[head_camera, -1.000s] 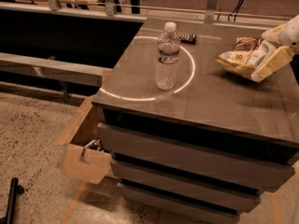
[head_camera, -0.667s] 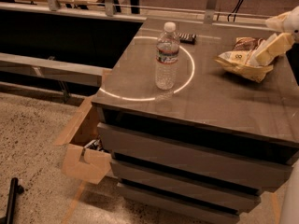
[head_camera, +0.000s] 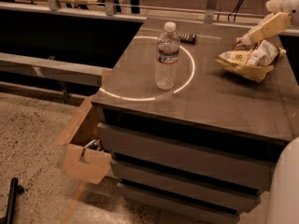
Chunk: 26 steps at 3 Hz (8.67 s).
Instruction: Pick rxbar chocolate
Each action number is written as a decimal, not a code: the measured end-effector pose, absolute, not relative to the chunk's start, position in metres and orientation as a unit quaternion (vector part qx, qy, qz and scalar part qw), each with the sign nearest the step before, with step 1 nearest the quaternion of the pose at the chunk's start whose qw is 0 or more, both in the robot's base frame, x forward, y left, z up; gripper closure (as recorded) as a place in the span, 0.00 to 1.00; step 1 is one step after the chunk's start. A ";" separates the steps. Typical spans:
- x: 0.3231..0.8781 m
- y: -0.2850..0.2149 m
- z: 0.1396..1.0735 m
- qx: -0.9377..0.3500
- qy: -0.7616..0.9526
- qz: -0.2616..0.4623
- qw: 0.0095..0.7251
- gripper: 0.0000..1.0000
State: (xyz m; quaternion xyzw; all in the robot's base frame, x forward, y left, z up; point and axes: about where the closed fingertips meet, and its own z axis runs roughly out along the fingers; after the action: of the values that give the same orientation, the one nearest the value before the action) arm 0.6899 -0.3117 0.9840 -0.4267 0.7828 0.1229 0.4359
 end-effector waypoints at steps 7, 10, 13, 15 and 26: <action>0.709 -0.268 0.945 -0.313 0.822 0.166 0.446 0.00; 0.784 -0.259 0.934 -0.250 0.797 0.157 0.527 0.00; 0.836 -0.241 0.900 -0.242 0.812 0.116 0.519 0.00; 0.856 -0.218 0.875 -0.269 0.812 0.136 0.499 0.00; 0.894 -0.181 0.834 -0.254 0.808 0.154 0.509 0.90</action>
Offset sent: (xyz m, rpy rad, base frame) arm 0.0153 0.0386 0.0075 0.0580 0.1185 -0.1184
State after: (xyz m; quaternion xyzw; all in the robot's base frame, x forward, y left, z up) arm 0.8935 -0.1810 0.8342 -0.2536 0.8083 0.1537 0.5087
